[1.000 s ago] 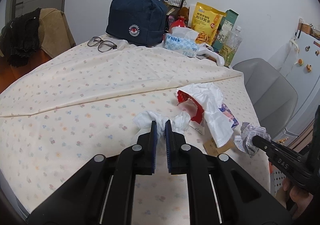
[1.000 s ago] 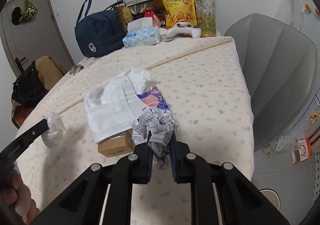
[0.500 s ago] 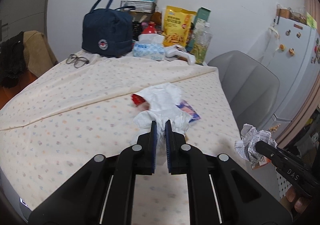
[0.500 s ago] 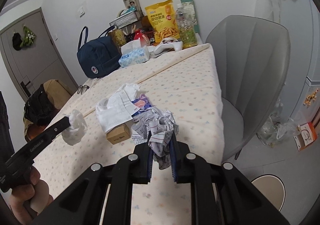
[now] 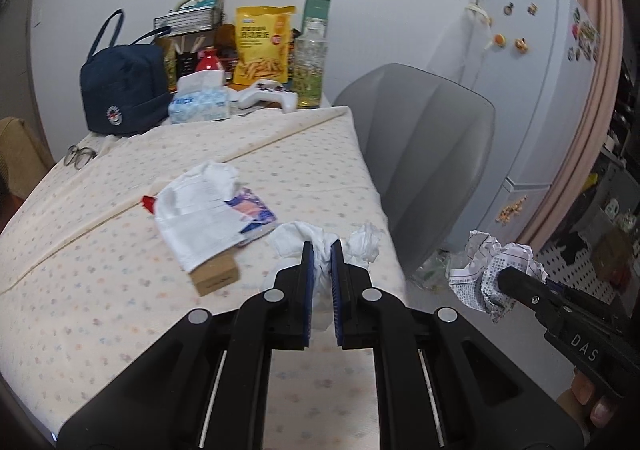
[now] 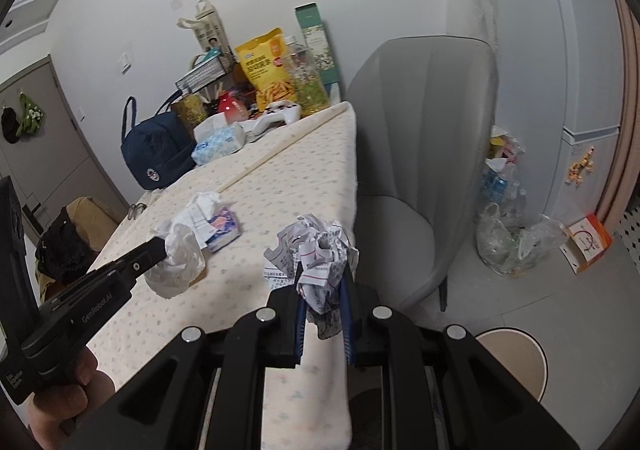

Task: Collect trash
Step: 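Carry tissue and paper over the bin and open both tools to drop them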

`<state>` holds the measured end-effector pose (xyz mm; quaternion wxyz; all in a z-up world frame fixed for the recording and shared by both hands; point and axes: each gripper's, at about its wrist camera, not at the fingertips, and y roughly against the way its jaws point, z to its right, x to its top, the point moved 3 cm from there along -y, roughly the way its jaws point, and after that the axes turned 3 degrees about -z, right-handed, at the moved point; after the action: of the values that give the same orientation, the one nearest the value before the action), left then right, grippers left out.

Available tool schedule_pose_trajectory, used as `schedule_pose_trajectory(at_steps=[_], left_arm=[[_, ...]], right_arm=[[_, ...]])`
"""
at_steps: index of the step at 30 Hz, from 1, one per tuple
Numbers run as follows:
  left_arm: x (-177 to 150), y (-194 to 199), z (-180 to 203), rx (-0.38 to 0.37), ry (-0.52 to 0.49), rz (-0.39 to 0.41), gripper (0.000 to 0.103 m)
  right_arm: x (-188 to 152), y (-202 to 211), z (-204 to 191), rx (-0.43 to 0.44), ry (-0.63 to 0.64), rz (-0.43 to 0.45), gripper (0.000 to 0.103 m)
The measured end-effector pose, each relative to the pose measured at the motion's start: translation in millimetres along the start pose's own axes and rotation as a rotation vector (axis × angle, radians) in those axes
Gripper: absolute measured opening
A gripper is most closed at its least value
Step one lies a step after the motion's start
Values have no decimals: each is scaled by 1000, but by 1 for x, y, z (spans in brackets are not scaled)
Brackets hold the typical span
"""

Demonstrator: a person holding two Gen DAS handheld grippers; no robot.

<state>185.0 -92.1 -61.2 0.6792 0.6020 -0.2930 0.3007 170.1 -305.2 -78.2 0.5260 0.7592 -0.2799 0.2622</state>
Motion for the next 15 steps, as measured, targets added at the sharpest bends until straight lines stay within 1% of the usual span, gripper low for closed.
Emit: schedule_pose_trajectory(at_steps=[9, 15], left_arm=[[-8, -27, 62, -58, -83, -64, 9], [-24, -57, 112, -111, -144, -140, 9]], right_arm=[[-16, 12, 71, -80, -103, -3, 16], [-31, 13, 119, -128, -173, -19, 16]])
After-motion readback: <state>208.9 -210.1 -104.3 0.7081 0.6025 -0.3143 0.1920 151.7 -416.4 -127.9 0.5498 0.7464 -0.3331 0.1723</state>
